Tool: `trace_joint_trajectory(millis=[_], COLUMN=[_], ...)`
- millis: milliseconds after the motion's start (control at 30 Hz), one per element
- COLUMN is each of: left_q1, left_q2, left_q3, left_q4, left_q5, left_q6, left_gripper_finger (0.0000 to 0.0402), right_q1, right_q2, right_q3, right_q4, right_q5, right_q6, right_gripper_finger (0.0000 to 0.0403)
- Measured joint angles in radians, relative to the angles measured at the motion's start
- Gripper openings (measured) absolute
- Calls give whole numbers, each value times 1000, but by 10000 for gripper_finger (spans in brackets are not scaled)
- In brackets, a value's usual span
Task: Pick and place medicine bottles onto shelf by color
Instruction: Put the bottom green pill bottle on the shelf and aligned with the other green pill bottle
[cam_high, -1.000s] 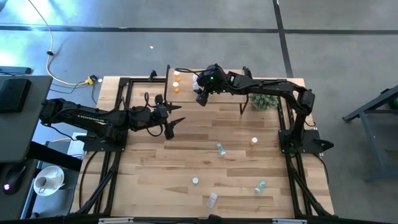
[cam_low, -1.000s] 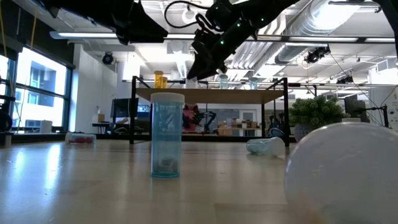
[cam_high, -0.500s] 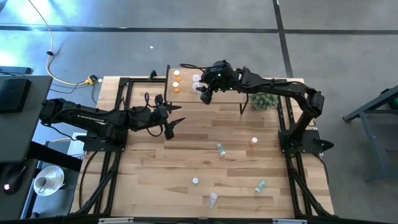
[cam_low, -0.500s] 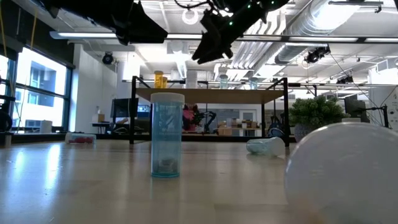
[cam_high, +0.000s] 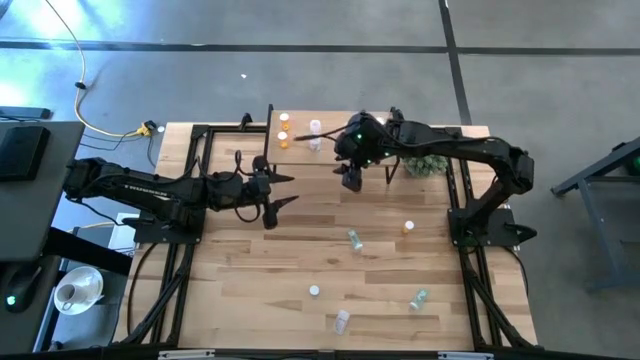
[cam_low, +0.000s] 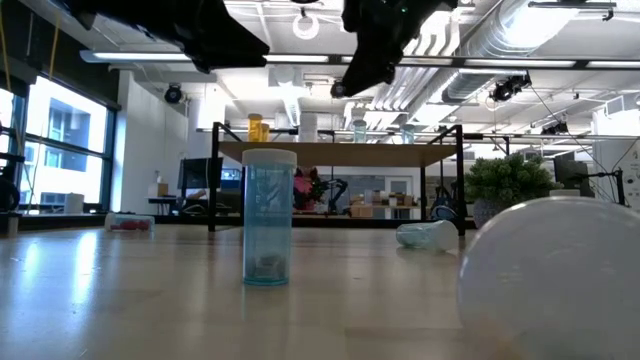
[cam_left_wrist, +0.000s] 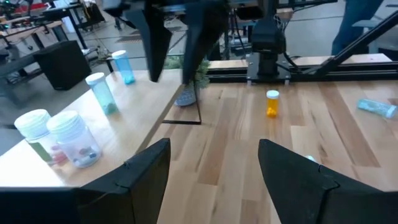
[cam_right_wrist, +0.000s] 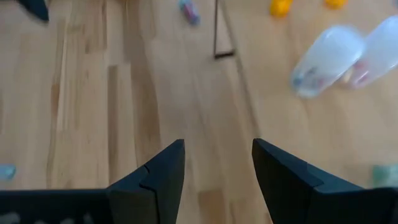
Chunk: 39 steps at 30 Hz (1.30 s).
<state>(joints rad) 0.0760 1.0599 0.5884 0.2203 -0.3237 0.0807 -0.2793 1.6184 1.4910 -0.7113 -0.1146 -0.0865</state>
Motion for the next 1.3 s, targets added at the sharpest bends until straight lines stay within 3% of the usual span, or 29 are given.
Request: trace_joint_trajectory(millis=[400,600,933,1300], left_q1=[-19,-19,-19,-19], left_q2=[0,0,0,0], left_q3=[0,0,0,0], left_q4=[-26,-34,-37,-37], left_q5=[0,0,0,0], left_q6=[1,-1,-3,-55], left_gripper_finger=[234,234,234,234], right_q1=[112,174,260,416], right_q2=[0,-25,-326,-611], right_q3=[0,-15,-394,-618], right_q4=[-245,-320,-122,-42], right_q5=[70,183,226,385], right_q6=[22,66,231,473], right_gripper_finger=[177,177,177,177])
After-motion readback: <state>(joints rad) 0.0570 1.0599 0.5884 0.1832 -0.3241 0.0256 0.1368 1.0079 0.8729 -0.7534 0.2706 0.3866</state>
